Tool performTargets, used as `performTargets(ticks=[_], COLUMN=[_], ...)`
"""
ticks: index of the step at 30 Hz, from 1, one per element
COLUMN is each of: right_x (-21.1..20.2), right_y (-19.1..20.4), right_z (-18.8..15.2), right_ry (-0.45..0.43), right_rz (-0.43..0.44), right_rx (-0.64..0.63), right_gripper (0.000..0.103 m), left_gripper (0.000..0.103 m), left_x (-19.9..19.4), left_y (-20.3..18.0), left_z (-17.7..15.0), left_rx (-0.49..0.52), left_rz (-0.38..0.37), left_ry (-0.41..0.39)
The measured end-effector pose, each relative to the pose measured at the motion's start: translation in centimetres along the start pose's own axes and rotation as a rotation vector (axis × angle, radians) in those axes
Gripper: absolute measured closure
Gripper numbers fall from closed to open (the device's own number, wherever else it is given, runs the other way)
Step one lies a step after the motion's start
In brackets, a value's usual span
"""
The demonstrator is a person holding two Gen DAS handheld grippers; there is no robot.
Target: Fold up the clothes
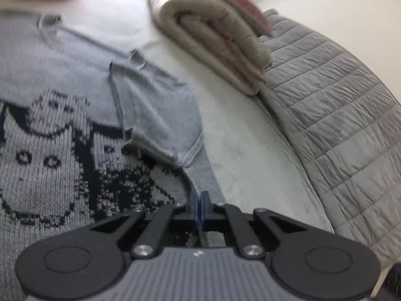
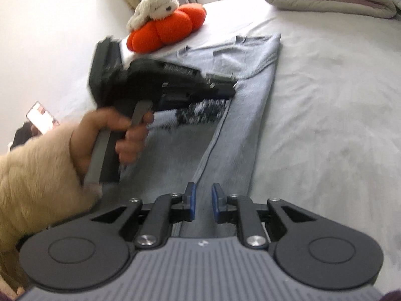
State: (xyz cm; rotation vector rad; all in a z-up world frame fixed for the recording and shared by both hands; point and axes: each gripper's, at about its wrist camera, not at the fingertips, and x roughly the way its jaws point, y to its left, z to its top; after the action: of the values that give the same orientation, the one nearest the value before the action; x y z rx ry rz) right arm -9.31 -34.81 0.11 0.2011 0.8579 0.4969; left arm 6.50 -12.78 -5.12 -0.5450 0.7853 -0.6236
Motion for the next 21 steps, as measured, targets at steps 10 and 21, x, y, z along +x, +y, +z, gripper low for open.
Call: performTargets(ticks=[10,21], right_x=[4.5,3.9], right_y=[-2.6,-4.9], right_z=[4.3,2.2], right_ry=[-0.125,-0.093], right_rz=[-0.068,-0.071], right_rx=[0.061,0.147], right_gripper=[0.084,0.091], left_gripper=[0.101,0.101], left_x=[0.9,0.6], left_y=[0.2,0.4], left_z=[0.0,-0.2], left_rx=[0.021,0.031], left_rz=[0.063,0.045], left_ry=[0.053,0.054])
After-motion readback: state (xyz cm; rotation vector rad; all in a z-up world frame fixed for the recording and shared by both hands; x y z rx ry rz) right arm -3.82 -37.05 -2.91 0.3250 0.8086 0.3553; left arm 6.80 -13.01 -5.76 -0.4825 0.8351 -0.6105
